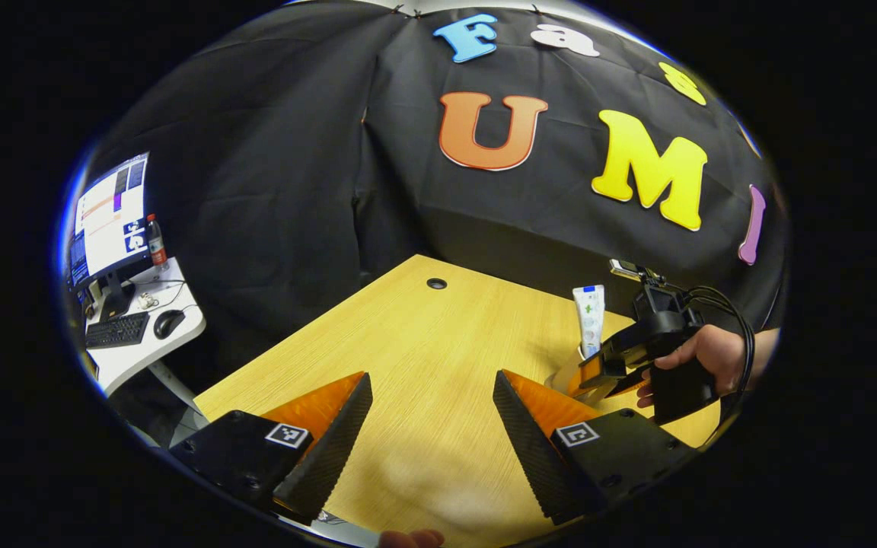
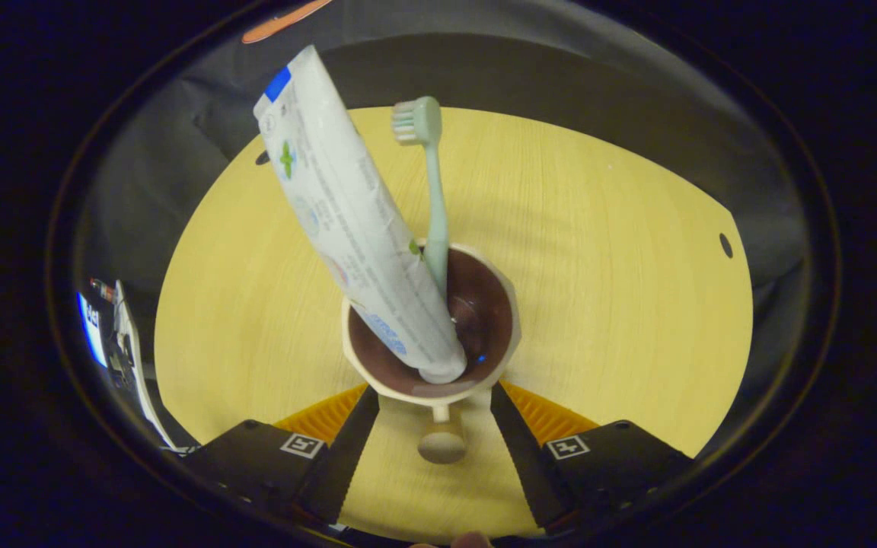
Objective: Put the toothbrush and toothpaste on the desktop into the cup, then pick up the cup and place it on the coaster on the desktop.
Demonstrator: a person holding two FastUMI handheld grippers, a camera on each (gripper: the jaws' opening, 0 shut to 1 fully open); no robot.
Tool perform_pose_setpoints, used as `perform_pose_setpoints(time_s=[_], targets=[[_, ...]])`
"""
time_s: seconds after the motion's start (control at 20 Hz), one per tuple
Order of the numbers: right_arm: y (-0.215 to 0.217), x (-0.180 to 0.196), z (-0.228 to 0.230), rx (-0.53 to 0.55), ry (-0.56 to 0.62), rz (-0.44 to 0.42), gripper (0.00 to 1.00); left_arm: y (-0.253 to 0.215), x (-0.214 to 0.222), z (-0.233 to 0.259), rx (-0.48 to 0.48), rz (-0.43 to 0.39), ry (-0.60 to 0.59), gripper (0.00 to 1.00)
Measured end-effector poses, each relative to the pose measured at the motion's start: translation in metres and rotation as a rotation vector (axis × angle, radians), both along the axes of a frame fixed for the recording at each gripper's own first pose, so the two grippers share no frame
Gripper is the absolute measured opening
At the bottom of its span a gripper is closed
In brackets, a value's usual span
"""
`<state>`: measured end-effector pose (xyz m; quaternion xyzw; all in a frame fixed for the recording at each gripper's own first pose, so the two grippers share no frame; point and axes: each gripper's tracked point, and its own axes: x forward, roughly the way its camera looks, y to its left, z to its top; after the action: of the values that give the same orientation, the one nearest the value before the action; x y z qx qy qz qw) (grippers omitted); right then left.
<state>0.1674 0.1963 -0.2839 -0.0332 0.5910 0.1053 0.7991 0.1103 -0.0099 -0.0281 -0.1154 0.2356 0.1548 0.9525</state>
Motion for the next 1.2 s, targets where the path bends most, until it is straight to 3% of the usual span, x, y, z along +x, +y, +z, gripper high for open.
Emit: perform_pose_setpoints(time_s=[0.35, 0.55, 0.85, 1.05, 1.2], targets=[[-0.04, -0.042, 0.052, 0.072, -0.08, -0.041, 0.9, -0.042, 0.027, 0.021, 0.032, -0.127, -0.053, 1.0], [-0.091, -0.066, 0.087, 0.087, -0.17, -0.085, 0.91, -0.079, 0.046, 0.045, 0.042, -0.21, -0.105, 1.0], [-0.187, -0.054, 0.171, 0.086, -0.547, -0.231, 0.94, -0.138, 0.064, 0.086, 0.051, -0.31, -0.189, 1.0], [-0.226, -0.052, 0.245, 0.062, -0.834, -0.239, 0.95, -0.15, 0.074, 0.121, 0.063, -0.32, -0.258, 1.0], [-0.241, -0.06, 0.281, 0.066, -0.965, -0.262, 0.94, -0.153, 0.077, 0.151, 0.076, -0.309, -0.318, 1.0]])
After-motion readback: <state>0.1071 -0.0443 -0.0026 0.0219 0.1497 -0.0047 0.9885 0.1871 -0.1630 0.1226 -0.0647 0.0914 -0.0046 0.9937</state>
